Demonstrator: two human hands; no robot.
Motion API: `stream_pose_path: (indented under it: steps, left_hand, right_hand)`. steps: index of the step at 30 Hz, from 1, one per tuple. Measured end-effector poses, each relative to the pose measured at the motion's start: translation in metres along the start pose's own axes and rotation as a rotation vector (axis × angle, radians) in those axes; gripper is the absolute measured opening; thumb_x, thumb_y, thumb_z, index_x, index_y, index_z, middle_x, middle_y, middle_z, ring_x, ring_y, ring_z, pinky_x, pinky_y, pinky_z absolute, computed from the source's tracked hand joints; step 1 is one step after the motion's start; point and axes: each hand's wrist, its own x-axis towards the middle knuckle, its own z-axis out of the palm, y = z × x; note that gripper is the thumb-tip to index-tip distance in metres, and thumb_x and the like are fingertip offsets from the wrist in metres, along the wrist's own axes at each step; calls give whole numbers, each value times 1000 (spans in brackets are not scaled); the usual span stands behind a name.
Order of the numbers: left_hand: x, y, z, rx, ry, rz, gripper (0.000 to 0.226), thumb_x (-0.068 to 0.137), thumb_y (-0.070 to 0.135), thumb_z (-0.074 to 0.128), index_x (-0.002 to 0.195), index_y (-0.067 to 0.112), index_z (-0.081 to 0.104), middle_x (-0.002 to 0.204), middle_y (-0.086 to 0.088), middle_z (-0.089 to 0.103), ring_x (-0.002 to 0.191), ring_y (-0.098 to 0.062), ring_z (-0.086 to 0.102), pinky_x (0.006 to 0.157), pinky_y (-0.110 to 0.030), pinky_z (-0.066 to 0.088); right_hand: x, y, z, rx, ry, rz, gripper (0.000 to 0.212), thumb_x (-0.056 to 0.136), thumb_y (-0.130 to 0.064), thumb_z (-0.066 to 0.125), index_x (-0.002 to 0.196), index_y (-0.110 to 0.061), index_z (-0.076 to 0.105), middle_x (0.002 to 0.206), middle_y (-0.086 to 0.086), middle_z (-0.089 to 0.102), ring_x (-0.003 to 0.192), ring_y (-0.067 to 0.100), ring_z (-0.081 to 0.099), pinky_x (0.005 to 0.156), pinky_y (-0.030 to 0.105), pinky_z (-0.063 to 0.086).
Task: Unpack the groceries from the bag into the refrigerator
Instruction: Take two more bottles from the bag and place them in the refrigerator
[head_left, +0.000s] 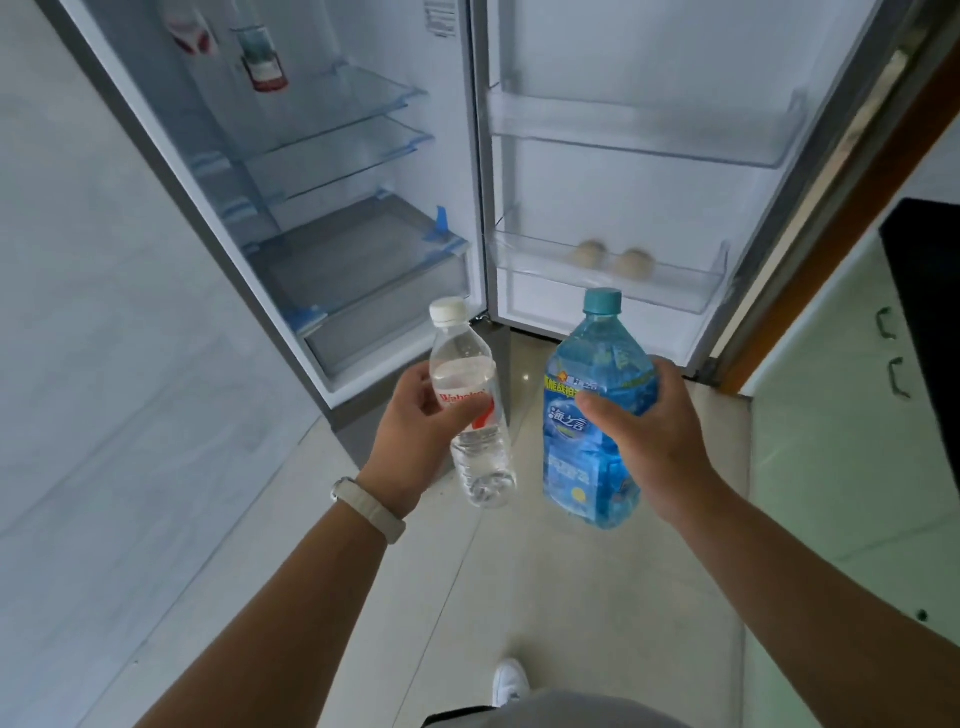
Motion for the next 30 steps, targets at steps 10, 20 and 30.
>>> stream_pose_path:
  steps: [10, 20, 30]
  left_hand:
    - [82, -7, -34, 1, 55, -38, 65, 71, 40, 81, 124, 13, 57, 110, -6, 72, 99, -23, 70, 93, -46, 56]
    - [169, -12, -26, 1, 215, -136, 64, 69, 32, 84, 123, 12, 56, 108, -7, 72, 99, -25, 70, 94, -51, 54]
    - [252, 29, -23, 25, 417, -125, 48, 80, 20, 79, 122, 13, 56, 105, -3, 72, 96, -18, 71, 91, -40, 56]
  right_hand:
    - [84, -8, 54, -26, -94, 3, 45, 64, -31, 82, 98, -33, 53, 94, -4, 69, 84, 12, 71, 74, 37, 60]
    - [203, 12, 88, -74, -220, 28, 40, 74, -19, 83, 98, -31, 53, 91, -6, 68, 77, 5, 69, 69, 30, 57]
    - [322, -19, 124, -75, -449, -77, 42, 75, -18, 82, 100, -32, 50, 93, -7, 67, 78, 0, 68, 65, 19, 54]
